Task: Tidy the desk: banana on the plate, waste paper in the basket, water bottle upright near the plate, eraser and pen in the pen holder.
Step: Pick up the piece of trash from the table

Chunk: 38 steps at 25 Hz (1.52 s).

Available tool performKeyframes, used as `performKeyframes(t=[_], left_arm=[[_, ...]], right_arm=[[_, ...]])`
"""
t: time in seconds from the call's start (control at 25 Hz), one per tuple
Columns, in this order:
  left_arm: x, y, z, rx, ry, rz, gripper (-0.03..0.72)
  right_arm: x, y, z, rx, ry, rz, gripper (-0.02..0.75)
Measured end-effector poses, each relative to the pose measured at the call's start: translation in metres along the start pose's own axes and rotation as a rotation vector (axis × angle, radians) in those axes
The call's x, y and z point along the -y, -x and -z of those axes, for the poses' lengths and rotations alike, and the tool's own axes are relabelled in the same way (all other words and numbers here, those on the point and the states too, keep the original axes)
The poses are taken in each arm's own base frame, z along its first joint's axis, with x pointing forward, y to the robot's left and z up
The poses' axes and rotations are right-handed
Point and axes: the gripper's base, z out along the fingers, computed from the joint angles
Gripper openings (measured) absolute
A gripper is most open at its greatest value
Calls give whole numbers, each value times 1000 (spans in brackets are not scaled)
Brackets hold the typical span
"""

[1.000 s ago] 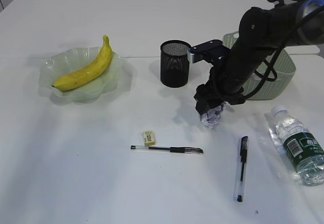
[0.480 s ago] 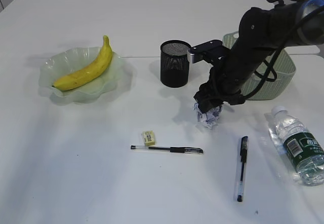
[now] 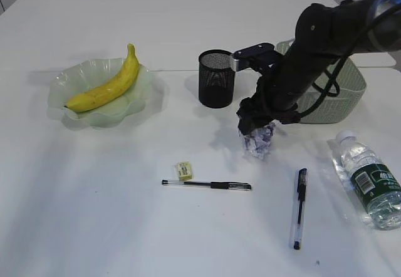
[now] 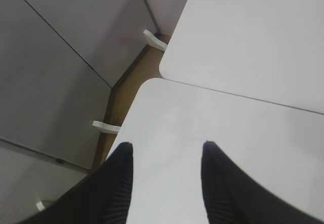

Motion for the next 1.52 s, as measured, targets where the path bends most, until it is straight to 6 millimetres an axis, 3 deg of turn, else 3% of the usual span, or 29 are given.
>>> performKeyframes(t=[0.2, 1.12, 1.52], left_arm=[[-1, 0, 0, 4, 7, -10, 307], [-1, 0, 0, 3, 12, -14, 306], [-3, -2, 0, -27, 32, -16, 305]], right_arm=[[1, 4, 3, 20, -5, 5, 518], [-3, 5, -4, 42, 46, 135, 515], [-2, 3, -4, 18, 40, 161, 365]])
